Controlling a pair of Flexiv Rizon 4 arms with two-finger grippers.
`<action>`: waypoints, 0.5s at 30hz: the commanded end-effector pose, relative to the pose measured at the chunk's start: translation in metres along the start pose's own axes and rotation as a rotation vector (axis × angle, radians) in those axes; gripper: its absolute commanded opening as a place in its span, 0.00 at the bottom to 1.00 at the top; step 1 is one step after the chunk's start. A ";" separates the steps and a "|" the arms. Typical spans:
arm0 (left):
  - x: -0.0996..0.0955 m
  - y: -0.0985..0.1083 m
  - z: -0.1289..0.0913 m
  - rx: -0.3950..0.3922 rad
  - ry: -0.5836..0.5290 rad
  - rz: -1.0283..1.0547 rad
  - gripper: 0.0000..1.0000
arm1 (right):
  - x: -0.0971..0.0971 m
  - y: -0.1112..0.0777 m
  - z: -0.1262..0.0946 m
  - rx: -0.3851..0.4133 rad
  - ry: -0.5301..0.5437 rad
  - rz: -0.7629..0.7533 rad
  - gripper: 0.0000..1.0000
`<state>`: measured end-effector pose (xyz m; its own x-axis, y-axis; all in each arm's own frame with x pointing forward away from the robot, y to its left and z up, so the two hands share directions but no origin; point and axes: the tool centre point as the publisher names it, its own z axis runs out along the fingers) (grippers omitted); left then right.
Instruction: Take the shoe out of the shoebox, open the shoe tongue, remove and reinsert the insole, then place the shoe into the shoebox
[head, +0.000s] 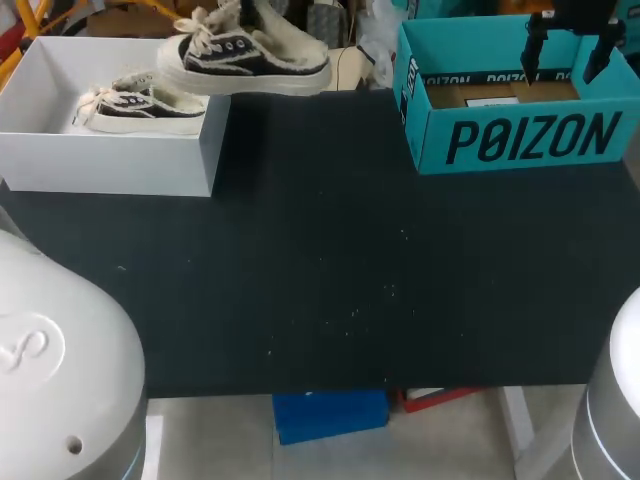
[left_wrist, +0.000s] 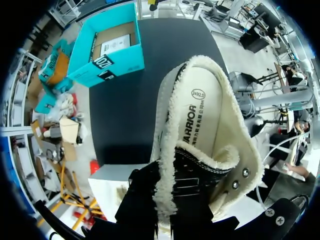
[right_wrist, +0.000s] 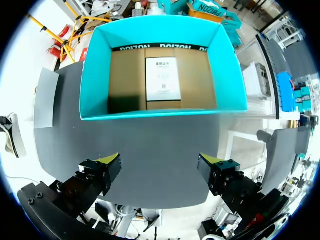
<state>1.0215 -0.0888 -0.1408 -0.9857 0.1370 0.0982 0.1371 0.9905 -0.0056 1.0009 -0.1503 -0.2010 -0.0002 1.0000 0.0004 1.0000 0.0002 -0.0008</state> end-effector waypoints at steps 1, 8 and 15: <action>0.009 -0.066 0.035 -0.040 0.005 -0.007 0.00 | 0.000 0.000 0.000 0.000 0.000 0.000 1.00; 0.018 -0.106 0.073 -0.009 0.020 -0.030 0.00 | 0.000 0.000 0.000 0.000 0.000 0.000 1.00; 0.024 -0.129 0.121 0.020 0.083 -0.019 0.00 | 0.000 0.000 0.000 0.000 0.000 0.000 1.00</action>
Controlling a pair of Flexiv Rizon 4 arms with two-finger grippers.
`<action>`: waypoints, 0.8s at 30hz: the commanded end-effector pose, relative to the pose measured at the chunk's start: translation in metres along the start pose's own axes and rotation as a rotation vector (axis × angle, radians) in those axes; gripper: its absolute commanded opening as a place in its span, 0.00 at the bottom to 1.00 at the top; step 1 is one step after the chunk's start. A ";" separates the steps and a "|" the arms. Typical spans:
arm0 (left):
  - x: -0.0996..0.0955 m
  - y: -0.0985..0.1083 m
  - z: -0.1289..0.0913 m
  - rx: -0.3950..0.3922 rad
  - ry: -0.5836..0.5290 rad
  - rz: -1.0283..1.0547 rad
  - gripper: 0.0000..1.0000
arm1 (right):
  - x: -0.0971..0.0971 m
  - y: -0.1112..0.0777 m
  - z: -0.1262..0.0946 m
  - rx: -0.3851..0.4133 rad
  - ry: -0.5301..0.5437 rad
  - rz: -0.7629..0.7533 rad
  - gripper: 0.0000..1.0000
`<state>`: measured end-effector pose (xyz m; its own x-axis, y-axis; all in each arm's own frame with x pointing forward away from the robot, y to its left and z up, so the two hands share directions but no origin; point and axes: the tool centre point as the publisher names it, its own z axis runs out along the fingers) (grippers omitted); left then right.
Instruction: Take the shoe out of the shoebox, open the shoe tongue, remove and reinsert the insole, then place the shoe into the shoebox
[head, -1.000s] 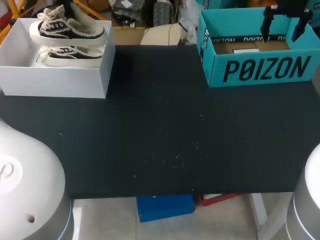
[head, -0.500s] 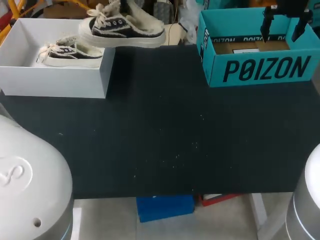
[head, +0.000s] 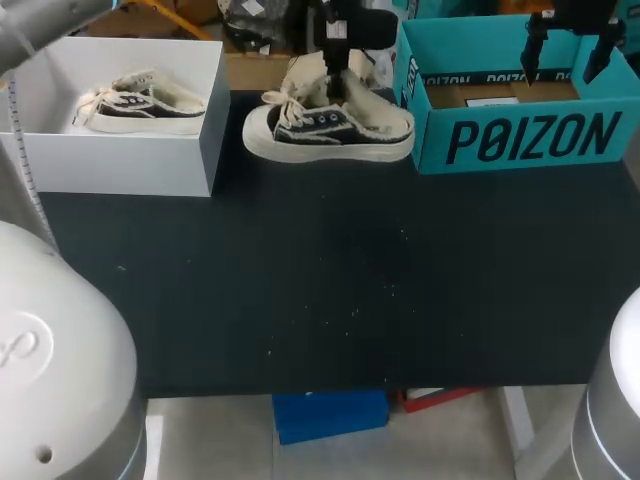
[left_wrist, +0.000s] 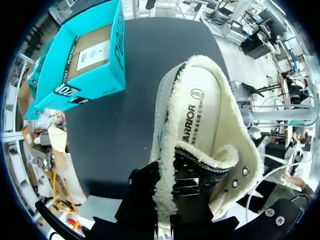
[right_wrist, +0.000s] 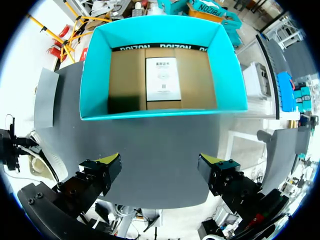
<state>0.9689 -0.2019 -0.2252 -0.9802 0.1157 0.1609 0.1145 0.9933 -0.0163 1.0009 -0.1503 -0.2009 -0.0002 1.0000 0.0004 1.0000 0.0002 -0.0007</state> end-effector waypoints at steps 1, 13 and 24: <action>-0.005 -0.012 0.039 0.010 0.030 0.001 0.00 | 0.000 0.000 0.000 0.000 0.000 0.000 1.00; -0.002 -0.009 0.119 -0.013 0.144 -0.090 0.00 | 0.000 0.000 0.000 0.000 0.000 0.000 1.00; 0.016 -0.004 0.157 -0.035 0.113 -0.137 0.00 | 0.000 0.000 0.000 0.000 0.000 0.000 1.00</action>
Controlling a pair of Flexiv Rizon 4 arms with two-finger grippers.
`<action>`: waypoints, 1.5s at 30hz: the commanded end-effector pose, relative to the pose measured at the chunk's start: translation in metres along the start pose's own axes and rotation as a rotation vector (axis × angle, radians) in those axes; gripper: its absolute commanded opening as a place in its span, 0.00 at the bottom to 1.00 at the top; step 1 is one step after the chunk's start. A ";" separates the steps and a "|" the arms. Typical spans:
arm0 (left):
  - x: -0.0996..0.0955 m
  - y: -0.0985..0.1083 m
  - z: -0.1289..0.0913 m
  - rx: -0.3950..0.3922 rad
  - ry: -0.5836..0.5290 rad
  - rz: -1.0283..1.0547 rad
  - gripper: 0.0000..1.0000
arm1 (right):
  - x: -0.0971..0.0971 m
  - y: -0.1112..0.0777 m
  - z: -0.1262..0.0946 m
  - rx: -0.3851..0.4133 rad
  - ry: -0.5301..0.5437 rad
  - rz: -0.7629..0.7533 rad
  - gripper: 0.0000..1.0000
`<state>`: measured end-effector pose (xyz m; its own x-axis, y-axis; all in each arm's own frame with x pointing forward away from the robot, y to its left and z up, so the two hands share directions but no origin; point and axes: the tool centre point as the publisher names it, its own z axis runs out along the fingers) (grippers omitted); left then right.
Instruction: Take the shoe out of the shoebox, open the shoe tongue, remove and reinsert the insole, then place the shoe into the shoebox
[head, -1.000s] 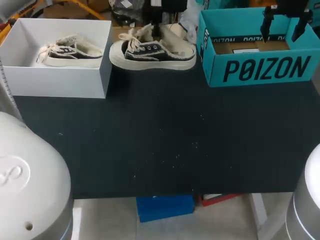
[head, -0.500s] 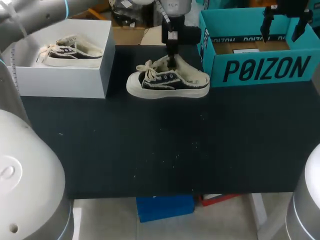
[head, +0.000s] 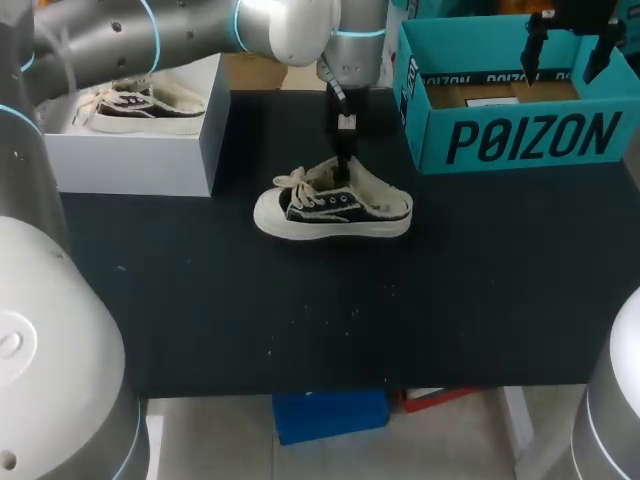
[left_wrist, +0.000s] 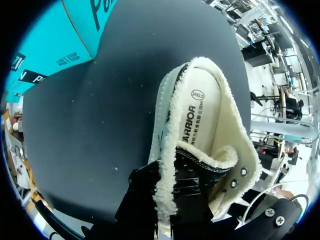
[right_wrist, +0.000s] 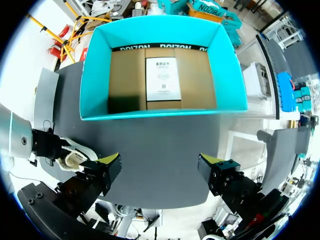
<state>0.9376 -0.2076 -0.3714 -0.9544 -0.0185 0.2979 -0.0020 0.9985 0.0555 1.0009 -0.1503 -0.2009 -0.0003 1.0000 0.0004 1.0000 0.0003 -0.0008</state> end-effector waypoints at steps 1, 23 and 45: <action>0.009 0.005 0.011 0.010 -0.028 -0.007 0.00 | 0.000 0.000 0.000 0.000 0.000 0.000 1.00; 0.030 0.013 -0.018 0.130 -0.045 0.085 1.00 | 0.000 0.000 0.000 0.000 0.000 0.000 1.00; 0.086 0.102 -0.065 0.455 -0.309 0.180 1.00 | 0.000 0.000 0.000 0.000 0.000 0.000 1.00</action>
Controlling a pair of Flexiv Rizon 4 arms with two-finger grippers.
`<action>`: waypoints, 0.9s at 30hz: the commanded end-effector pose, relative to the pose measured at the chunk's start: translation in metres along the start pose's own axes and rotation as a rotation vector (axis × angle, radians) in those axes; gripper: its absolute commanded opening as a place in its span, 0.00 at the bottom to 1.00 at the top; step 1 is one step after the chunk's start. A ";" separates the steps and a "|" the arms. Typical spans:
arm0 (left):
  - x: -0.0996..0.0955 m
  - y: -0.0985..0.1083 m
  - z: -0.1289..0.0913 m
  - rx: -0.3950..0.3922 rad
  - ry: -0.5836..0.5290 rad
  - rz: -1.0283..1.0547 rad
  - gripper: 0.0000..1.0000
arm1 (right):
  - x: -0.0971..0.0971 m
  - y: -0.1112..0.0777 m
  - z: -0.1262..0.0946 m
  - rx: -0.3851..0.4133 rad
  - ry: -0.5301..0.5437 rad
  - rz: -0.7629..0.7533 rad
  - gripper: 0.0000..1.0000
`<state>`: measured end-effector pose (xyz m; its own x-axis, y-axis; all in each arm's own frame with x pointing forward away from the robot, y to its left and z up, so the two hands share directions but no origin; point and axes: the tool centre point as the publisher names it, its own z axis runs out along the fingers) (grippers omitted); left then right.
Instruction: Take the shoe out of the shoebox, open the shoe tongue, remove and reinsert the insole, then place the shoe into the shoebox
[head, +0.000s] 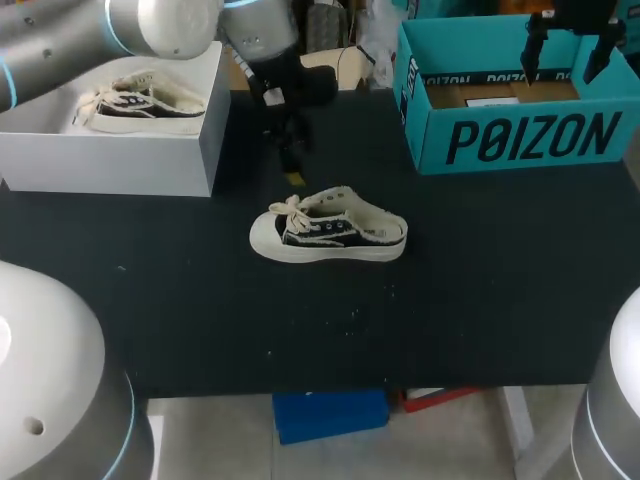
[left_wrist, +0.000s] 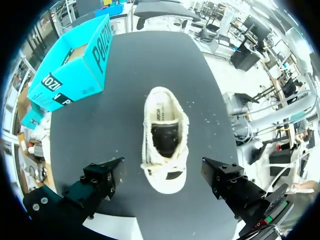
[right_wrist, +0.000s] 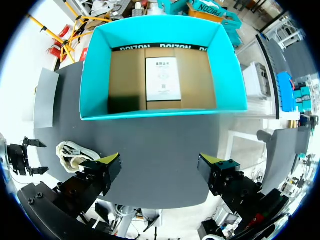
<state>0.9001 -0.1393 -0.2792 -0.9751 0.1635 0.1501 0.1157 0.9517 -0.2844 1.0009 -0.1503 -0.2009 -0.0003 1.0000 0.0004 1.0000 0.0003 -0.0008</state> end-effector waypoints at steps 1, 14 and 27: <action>0.034 0.028 -0.004 0.149 -0.201 0.006 1.00 | 0.000 0.000 0.000 0.000 0.000 0.000 1.00; 0.038 0.032 -0.004 0.153 -0.208 0.001 1.00 | 0.000 0.000 0.000 0.000 0.000 0.000 1.00; 0.038 0.032 -0.004 0.153 -0.208 0.001 1.00 | 0.000 0.000 0.000 0.000 0.000 0.000 1.00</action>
<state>0.8695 -0.1018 -0.2771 -0.9948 0.0959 -0.0351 0.1017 0.8994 -0.4251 1.0009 -0.1503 -0.2009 -0.0002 1.0000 0.0004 1.0000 0.0002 -0.0008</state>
